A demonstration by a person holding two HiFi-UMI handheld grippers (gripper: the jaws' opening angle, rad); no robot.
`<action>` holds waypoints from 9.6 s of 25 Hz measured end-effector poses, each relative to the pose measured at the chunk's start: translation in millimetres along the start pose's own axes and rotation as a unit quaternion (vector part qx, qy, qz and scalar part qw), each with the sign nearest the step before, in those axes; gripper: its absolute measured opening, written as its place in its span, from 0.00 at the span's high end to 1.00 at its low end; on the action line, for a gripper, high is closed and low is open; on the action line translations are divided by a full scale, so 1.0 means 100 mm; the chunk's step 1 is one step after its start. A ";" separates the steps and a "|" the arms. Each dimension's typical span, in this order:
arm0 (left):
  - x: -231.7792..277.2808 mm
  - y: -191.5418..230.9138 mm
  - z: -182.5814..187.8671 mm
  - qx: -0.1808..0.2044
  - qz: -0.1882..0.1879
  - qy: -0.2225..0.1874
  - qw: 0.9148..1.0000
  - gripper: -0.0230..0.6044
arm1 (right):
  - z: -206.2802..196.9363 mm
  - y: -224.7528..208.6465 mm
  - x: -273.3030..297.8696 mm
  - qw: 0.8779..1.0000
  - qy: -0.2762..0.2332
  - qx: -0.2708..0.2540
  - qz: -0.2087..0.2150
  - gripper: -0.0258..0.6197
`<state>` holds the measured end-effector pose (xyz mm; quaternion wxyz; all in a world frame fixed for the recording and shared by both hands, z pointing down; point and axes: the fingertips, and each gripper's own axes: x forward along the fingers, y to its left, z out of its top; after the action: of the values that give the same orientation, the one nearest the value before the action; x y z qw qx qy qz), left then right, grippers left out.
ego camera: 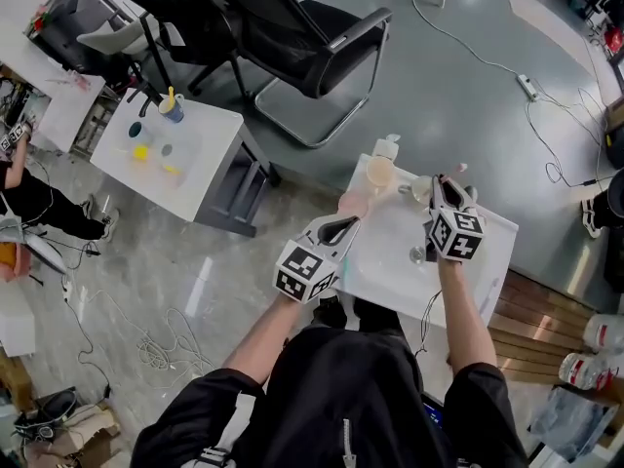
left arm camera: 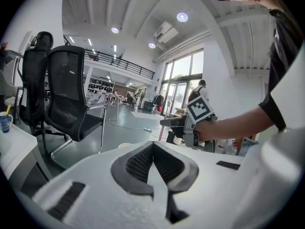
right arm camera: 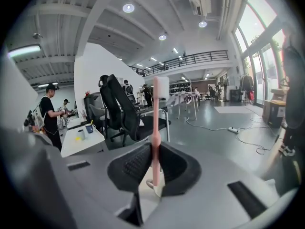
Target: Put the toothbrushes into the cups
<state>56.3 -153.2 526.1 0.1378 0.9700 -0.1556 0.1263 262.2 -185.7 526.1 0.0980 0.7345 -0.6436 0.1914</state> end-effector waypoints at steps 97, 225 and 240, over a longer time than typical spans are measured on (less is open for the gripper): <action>1.01 -1.73 -0.12 0.022 -0.135 0.042 0.990 0.96 | -0.74 -1.03 -2.07 0.997 -0.052 0.043 -0.035 0.95; -1.03 0.60 -0.57 -0.102 0.158 0.011 0.982 0.96 | 0.04 0.93 1.11 0.982 -0.019 0.008 0.186 0.89; -1.09 0.79 -0.66 -0.110 0.166 0.018 0.980 0.96 | -0.67 0.98 1.33 0.980 0.082 -0.047 0.177 0.89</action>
<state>-83.9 -176.0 574.5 0.2233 0.9071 -0.3250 0.1475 168.4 -295.0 630.7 0.1500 0.5851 -0.7616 0.2348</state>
